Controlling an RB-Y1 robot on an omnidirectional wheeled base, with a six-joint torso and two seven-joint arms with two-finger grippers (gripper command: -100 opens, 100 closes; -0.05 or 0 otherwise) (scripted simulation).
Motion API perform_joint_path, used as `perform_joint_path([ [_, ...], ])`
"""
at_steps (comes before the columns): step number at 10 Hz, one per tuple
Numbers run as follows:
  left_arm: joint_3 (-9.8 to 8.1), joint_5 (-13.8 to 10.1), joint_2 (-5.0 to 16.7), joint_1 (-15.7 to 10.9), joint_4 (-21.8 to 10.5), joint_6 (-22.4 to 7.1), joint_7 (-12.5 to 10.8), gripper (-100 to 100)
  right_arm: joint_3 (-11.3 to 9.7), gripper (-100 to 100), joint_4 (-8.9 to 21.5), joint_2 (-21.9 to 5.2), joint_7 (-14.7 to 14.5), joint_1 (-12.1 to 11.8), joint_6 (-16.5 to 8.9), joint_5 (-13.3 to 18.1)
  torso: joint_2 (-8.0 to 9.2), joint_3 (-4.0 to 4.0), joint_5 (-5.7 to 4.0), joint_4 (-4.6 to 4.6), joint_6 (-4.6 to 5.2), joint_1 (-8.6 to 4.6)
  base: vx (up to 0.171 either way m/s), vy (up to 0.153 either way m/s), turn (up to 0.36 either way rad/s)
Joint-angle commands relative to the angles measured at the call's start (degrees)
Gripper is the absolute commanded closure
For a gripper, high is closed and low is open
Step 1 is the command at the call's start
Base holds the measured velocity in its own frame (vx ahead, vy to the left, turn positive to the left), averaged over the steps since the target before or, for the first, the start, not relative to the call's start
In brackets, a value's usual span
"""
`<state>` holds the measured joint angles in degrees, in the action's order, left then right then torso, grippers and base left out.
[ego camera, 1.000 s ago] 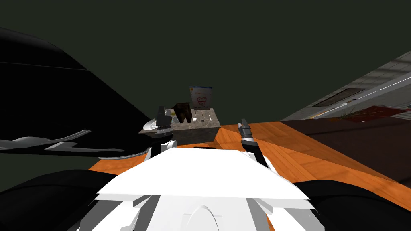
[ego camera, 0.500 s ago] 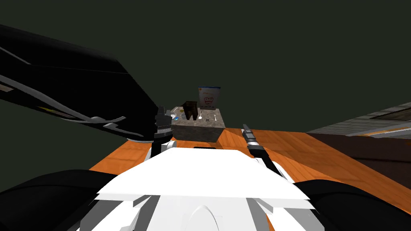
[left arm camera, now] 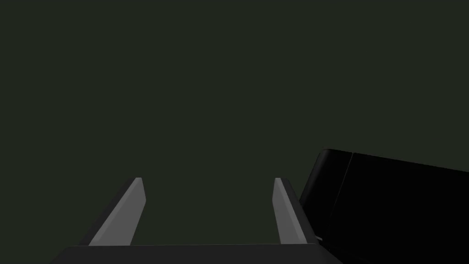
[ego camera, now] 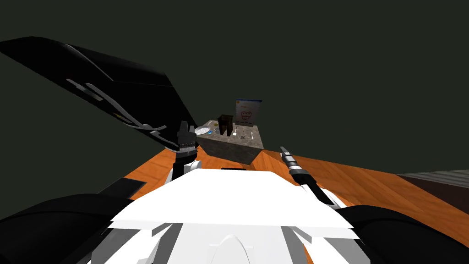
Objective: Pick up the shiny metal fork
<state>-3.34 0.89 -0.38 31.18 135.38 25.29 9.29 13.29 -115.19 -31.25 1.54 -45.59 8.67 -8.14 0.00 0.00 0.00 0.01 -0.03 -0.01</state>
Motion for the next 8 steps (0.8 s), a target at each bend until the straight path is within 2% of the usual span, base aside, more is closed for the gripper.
perform_joint_path([
  [1, 0.00, 0.0, 0.0, 0.0, 0.0, 0.0, 0.0, 0, 1.2, -100, 2.3, -2.9, 1.4, -2.2, -2.7, -0.7, 0.00, 0.00, 0.00, 0.00, 0.00, 0.00, -0.026, 0.046, 0.412],
  [2, 0.00, 0.0, 0.0, 0.0, 0.0, 0.0, 0.0, 0, 1.2, -100, 2.3, -4.2, 1.4, -2.2, -2.7, -0.7, 0.01, 0.01, 0.01, 0.00, 0.03, 0.06, -0.015, 0.032, 0.216],
  [3, -0.01, 0.0, 0.0, 0.0, 0.0, 0.0, 0.0, 0, 1.9, -100, 4.3, -6.2, 2.4, -3.2, -4.4, -1.2, -0.01, 0.00, 0.01, 0.00, 0.06, 0.02, -0.007, 0.040, 0.340],
  [4, 0.00, 0.0, 0.0, 0.0, 0.0, 0.0, 0.0, 0, 1.9, -100, 4.3, -7.0, 2.4, -3.2, -4.4, -1.2, -0.03, -0.02, 0.01, -0.01, 0.02, 0.04, -0.001, 0.031, 0.200],
  [5, -0.01, 0.0, 0.0, 0.0, 0.0, 0.0, 0.0, 0, 2.4, -100, 6.2, -9.1, 3.3, -4.1, -6.0, -1.6, -0.06, -0.03, 0.01, -0.01, 0.07, 0.02, 0.000, 0.050, 0.386],
  [6, 0.00, 0.0, 0.0, 0.0, 0.0, 0.0, 0.0, 0, 2.4, -100, 6.3, -9.8, 3.3, -4.1, -6.0, -1.6, -0.07, -0.04, 0.02, -0.02, 0.01, 0.06, 0.002, 0.032, 0.152],
  [7, -0.01, 0.0, 0.0, 0.0, 0.0, 0.0, 0.0, 0, 2.8, -100, 8.3, -12.1, 4.2, -5.0, -7.6, -2.1, -0.08, -0.04, 0.01, -0.02, 0.09, 0.02, 0.000, 0.049, 0.299],
  [8, 0.00, 0.0, 0.0, 0.0, 0.0, 0.0, 0.0, 0, 2.8, -100, 8.3, -12.5, 4.2, -5.0, -7.6, -2.1, -0.08, -0.04, 0.02, -0.02, 0.03, 0.07, 0.006, 0.034, 0.193],
])
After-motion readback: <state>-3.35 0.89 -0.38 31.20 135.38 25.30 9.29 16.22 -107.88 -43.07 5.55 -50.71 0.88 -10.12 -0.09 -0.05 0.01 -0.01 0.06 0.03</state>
